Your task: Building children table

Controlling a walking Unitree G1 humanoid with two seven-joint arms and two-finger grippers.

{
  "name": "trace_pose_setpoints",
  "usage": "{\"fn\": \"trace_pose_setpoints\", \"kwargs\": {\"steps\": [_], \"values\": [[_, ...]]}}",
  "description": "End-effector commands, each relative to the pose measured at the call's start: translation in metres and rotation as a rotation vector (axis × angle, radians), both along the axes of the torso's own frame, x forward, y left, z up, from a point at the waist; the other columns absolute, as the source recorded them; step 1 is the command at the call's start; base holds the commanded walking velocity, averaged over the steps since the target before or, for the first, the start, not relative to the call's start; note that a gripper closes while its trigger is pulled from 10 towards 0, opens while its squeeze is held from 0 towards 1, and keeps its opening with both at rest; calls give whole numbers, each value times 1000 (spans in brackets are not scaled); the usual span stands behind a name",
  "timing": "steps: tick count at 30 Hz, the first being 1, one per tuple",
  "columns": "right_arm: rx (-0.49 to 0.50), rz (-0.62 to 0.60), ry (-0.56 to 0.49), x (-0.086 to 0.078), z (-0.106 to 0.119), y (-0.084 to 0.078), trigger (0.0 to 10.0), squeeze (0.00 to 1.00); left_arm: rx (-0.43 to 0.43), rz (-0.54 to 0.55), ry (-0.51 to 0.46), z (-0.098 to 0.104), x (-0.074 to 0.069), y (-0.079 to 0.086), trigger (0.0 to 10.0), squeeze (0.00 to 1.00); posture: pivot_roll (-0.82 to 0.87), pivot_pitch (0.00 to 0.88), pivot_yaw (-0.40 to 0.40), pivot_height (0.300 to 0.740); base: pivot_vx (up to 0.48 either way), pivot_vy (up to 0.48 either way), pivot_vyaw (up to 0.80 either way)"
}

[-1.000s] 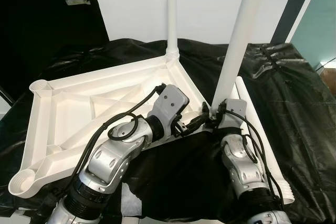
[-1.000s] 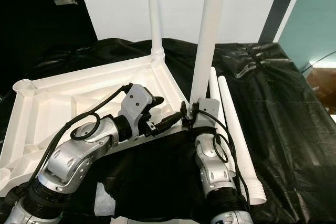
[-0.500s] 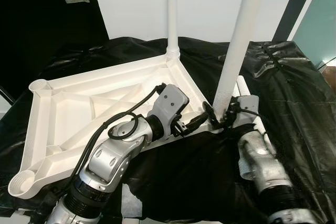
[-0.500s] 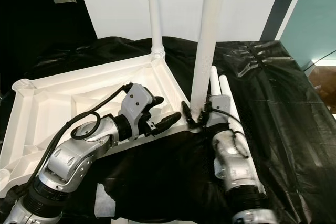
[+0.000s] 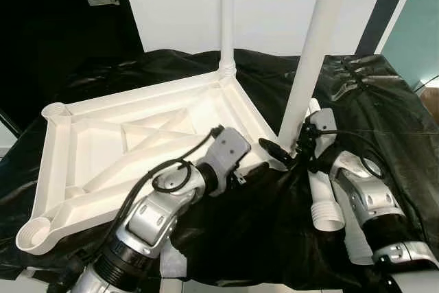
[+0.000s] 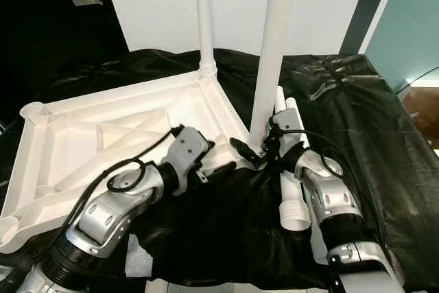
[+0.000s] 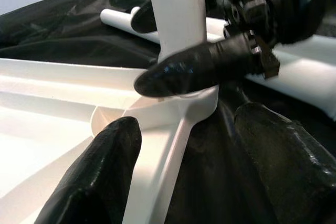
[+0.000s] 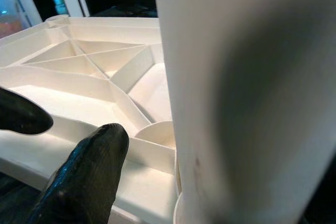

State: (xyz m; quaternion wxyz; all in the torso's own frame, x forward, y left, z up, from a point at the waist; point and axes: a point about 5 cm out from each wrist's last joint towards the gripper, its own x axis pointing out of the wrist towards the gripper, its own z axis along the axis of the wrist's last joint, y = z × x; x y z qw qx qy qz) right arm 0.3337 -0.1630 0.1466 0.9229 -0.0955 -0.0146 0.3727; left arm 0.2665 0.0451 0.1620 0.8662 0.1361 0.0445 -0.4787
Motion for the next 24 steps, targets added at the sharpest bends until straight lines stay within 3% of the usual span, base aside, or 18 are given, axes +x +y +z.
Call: {"fn": "trace_pose_setpoints", "kwargs": {"steps": [1, 2, 3, 4, 7, 8, 14, 15, 16, 17, 24], "values": [[-12, 33, 17, 2, -3, 1, 5255, 0, 28, 16, -6, -7, 0, 1, 10000, 0, -36, 0, 12, 740, 0, 0, 0], [-12, 33, 17, 2, -3, 1, 5255, 0, 28, 16, -6, -7, 0, 1, 10000, 0, -36, 0, 12, 740, 0, 0, 0], [-16, 37, 24, 5, -3, 0, 3882, 0, 35, 11, -7, -9, 0, 0, 10000, 0, -33, 0, 11, 740, 0, 0, 0], [-19, 33, 23, 6, -3, -1, 706, 0, 36, 9, -7, -9, -1, 0, 10000, 0, -32, 0, 10, 740, 0, 0, 0], [-12, 31, 30, 6, -3, -2, 706, 0, 36, 8, -8, -9, 0, 0, 10000, 0, -32, 0, 9, 740, 0, 0, 0], [-14, 22, 32, 6, -4, -4, 0, 0, 36, 9, -11, -9, 0, 0, 10000, 0, -31, 0, 7, 740, 0, 0, 0], [35, -49, 74, 4, -14, -10, 0, 0, 30, 25, -22, -8, 4, -1, 10000, 0, -32, 0, 1, 740, 0, 0, 0], [49, -77, 85, 4, -16, -11, 3843, 0, 29, 30, -21, -8, 5, -1, 10000, 0, -32, 0, 1, 740, 0, 0, 0], [49, -77, 85, 4, -16, -11, 3843, 0, 29, 30, -21, -8, 5, -1, 10000, 0, -32, 0, 1, 740, 0, 0, 0], [37, -120, 69, 5, -19, -12, 10000, 0, 31, 38, -25, -10, 5, -1, 10000, 0, -31, 0, -2, 740, 0, 0, 0], [73, -313, 53, 2, -30, -2, 10000, 0, 34, 47, -17, -14, 5, 0, 10000, 0, -30, 0, -3, 740, 0, 0, 0]]}}
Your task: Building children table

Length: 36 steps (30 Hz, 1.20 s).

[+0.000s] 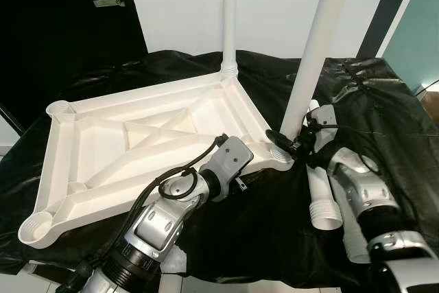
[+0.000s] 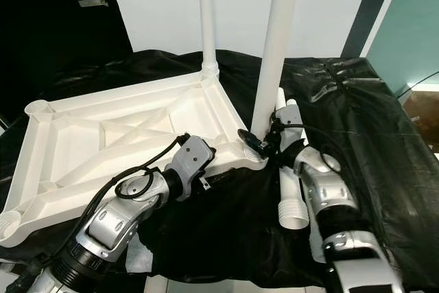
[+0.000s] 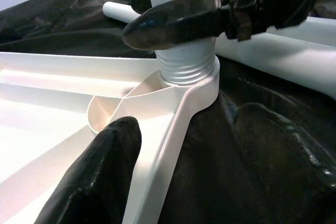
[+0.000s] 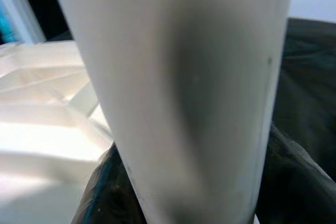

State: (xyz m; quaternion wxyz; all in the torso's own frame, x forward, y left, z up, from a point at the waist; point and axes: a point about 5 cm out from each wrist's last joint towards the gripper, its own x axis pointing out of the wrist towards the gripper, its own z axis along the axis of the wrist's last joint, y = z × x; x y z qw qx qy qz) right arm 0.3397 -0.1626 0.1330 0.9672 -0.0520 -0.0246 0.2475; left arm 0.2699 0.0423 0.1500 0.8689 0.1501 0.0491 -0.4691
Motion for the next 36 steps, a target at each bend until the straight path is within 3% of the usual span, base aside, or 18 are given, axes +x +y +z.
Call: {"fn": "trace_pose_setpoints", "kwargs": {"steps": [1, 5, 6, 7, 14, 17, 20, 27, 28, 29, 36], "values": [[-25, -77, 71, -4, -19, 0, 10000, 0, 6, 28, -9, -2, 1, 3, 10000, 0, -31, 0, -4, 740, 0, 0, 0], [-20, -271, 125, -6, -31, 4, 10000, 0, 6, 28, -10, -2, 1, 5, 10000, 0, -35, 0, -1, 740, 0, 0, 0], [-20, -271, 125, -6, -31, 4, 10000, 0, 6, 28, -10, -2, 1, 5, 10000, 0, -35, 0, -1, 740, 0, 0, 0], [14, -350, 123, -10, -34, 12, 10000, 0, 8, 30, -13, -1, 3, 8, 10000, 0, -34, 0, 0, 740, 0, 0, 0], [124, -536, 145, -19, -41, 31, 10000, 0, 17, 40, -19, -1, 5, 14, 10000, 0, -32, 0, 7, 740, 0, 0, 0], [160, -567, 157, -21, -42, 41, 10000, 0, 22, 44, -23, 0, 6, 16, 10000, 0, -32, 0, 9, 740, 0, 0, 0], [174, -495, 117, -23, -33, 55, 10000, 0, 22, 42, -23, 1, 6, 16, 10000, 0, -34, 0, 16, 740, 0, 0, 0], [149, -545, 107, -25, -31, 44, 10000, 0, 25, 36, -28, 2, 9, 15, 10000, 0, -40, 0, 17, 740, 0, 0, 0], [159, -544, 101, -25, -30, 42, 10000, 686, 24, 36, -29, 3, 9, 15, 10000, 0, -42, 0, 18, 740, 0, 0, 0], [177, -534, 70, -26, -27, 39, 10000, 1000, 22, 36, -28, 3, 10, 15, 10000, 0, -43, 0, 19, 740, 0, 0, 0], [175, -434, -16, -32, -20, 33, 10000, 1000, 14, 36, -29, 4, 10, 17, 10000, 0, -41, 0, 15, 740, 0, 0, 0]]}}
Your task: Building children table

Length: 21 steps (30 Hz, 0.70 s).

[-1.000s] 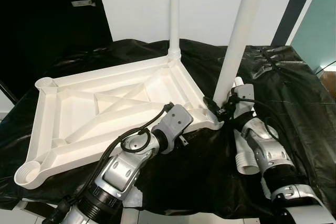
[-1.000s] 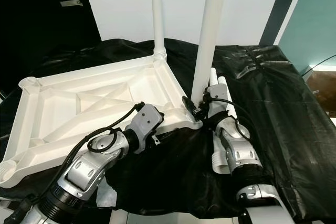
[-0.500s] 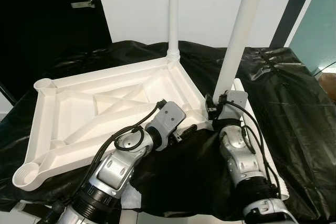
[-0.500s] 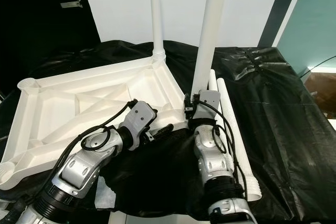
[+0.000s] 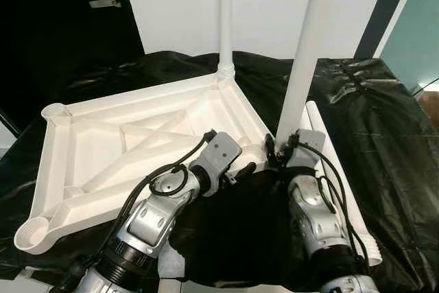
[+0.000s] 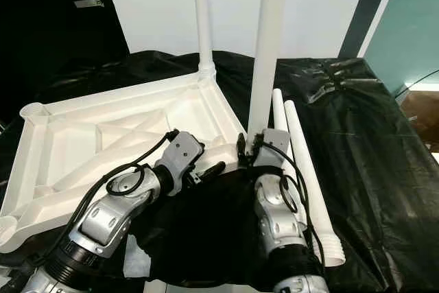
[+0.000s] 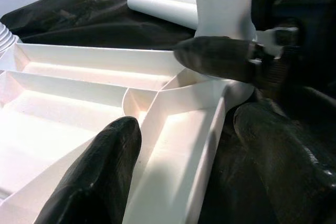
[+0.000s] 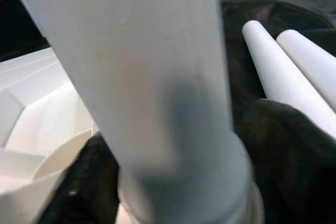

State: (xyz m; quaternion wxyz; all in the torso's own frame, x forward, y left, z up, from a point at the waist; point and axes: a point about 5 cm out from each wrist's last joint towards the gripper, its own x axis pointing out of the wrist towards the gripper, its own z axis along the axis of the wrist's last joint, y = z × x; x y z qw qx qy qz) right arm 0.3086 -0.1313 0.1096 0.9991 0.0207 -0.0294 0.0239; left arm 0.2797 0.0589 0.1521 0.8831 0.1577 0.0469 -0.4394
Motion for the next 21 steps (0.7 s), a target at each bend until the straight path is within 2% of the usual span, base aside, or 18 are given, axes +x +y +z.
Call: {"fn": "trace_pose_setpoints", "kwargs": {"steps": [1, 5, 6, 7, 8, 9, 10, 11, 14, 18, 21], "values": [[7, 75, -35, -2, 6, -5, 10000, 1000, 4, -25, -8, 2, 1, 2, 10000, 0, -41, 0, 13, 740, 0, 0, 0], [18, 146, -37, -4, 8, -12, 10000, 1000, 4, -25, -7, 2, 0, 3, 10000, 0, -42, 0, 13, 740, 0, 0, 0], [6, 178, -41, -4, 10, -18, 10000, 1000, 4, -25, -7, 2, -1, 3, 10000, 0, -43, 0, 11, 740, 0, 0, 0], [7, 220, -36, -3, 12, -23, 10000, 659, 4, -26, -7, 2, -1, 3, 10000, 0, -44, 0, 11, 740, 0, 0, 0], [7, 220, -36, -3, 12, -23, 10000, 659, 4, -26, -7, 2, -1, 3, 10000, 0, -44, 0, 11, 740, 0, 0, 0], [-25, 262, -45, -3, 15, -26, 10000, 0, 5, -28, -7, 2, -1, 4, 10000, 0, -45, 0, 11, 740, 0, 0, 0], [-51, 330, -43, 0, 19, -30, 10000, 0, 5, -30, -8, 2, -1, 3, 10000, 0, -47, 0, 12, 740, 0, 0, 0], [-51, 330, -43, 0, 19, -30, 10000, 0, 5, -30, -8, 2, -1, 3, 10000, 0, -47, 0, 12, 740, 0, 0, 0], [-113, 458, -35, 8, 27, -37, 10000, 0, 4, -34, -11, 2, 0, 3, 10000, 0, -47, 0, 13, 740, 0, 0, 0], [-149, 516, -28, 14, 31, -37, 10000, 0, 4, -36, -12, 3, 0, 2, 10000, 0, -46, 0, 15, 740, 0, 0, 0], [-204, 604, -16, 25, 38, -35, 10000, 0, 6, -55, -14, 3, -1, 0, 10000, 0, -45, 0, 17, 740, 0, 0, 0]]}}
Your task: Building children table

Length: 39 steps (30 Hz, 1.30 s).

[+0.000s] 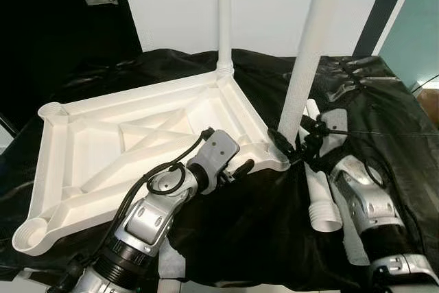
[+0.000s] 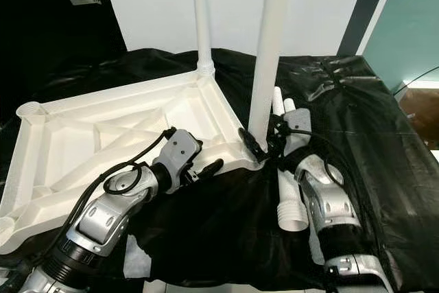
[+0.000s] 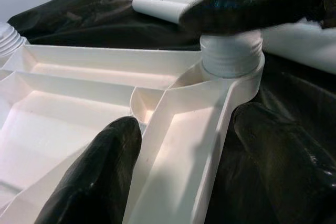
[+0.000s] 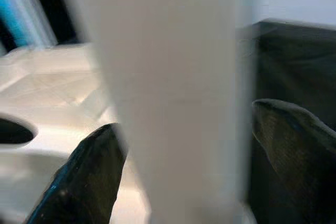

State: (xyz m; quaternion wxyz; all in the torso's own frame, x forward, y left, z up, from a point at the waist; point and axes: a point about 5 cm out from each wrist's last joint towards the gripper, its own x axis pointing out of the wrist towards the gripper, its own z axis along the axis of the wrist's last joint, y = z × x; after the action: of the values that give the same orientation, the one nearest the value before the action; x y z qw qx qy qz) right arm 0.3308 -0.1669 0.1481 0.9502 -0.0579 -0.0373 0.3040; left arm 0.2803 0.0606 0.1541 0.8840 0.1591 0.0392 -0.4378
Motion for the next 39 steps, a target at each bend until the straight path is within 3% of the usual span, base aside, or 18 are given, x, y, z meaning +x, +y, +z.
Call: {"fn": "trace_pose_setpoints", "kwargs": {"steps": [1, 4, 5, 6, 7, 17, 21, 22, 37, 39], "values": [[-36, 37, 12, 2, -1, 1, 10000, 0, 11, -56, 1, 1, -2, -2, 10000, 0, -45, 0, 17, 740, 0, 0, 0], [-95, 155, 36, 8, 2, 6, 10000, 0, 11, -69, 2, 2, -2, -4, 10000, 0, -43, 0, 17, 740, 0, 0, 0], [-104, 173, 45, 10, 2, 7, 6157, 0, 13, -72, 1, 2, -2, -5, 10000, 0, -40, 0, 14, 740, 0, 0, 0], [-107, 179, 50, 11, 2, 7, 6157, 0, 14, -73, -1, 2, -2, -5, 10000, 0, -40, 0, 14, 740, 0, 0, 0], [-114, 176, 57, 12, 1, 6, 0, 0, 14, -74, -1, 3, -2, -6, 10000, 0, -36, 0, 9, 740, 0, 0, 0], [-114, 140, 116, 11, -11, -6, 0, 0, 16, -68, 2, 1, -3, -6, 10000, 0, -33, 0, 1, 740, 0, 0, 0], [-100, 67, 152, 13, -19, -12, 0, 0, 19, -69, 6, -1, -4, -8, 10000, 0, -38, 0, -1, 740, 0, 0, 0], [-92, -29, 174, 15, -24, -16, 10000, 0, 19, -71, 7, -1, -4, -9, 10000, 0, -37, 0, -2, 740, 0, 0, 0], [-19, -356, 161, 9, -38, -2, 10000, 0, 21, -71, 15, -1, -7, -5, 10000, 0, -42, 0, 8, 740, 0, 0, 0], [9, -456, 159, 5, -41, 6, 10000, 0, 20, -74, 18, -1, -8, -4, 10000, 0, -43, 0, 9, 740, 0, 0, 0]]}}
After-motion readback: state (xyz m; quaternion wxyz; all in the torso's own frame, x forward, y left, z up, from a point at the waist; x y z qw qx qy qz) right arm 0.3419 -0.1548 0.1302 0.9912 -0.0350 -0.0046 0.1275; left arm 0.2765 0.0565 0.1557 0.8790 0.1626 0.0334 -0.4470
